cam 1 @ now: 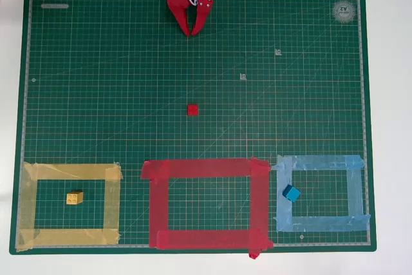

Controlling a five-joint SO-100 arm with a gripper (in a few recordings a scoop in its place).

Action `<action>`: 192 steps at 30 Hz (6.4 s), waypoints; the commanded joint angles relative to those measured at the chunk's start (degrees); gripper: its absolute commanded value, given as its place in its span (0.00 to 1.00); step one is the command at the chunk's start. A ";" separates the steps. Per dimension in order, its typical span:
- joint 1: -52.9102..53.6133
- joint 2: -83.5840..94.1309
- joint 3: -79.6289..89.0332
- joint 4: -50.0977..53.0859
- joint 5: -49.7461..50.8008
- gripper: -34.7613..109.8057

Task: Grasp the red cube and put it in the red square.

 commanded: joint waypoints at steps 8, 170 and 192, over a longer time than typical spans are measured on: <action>1.32 2.11 0.35 0.70 -0.70 0.24; -4.83 -103.97 -78.40 -15.47 -1.49 0.32; -4.13 -109.16 -78.31 -19.95 -1.23 0.33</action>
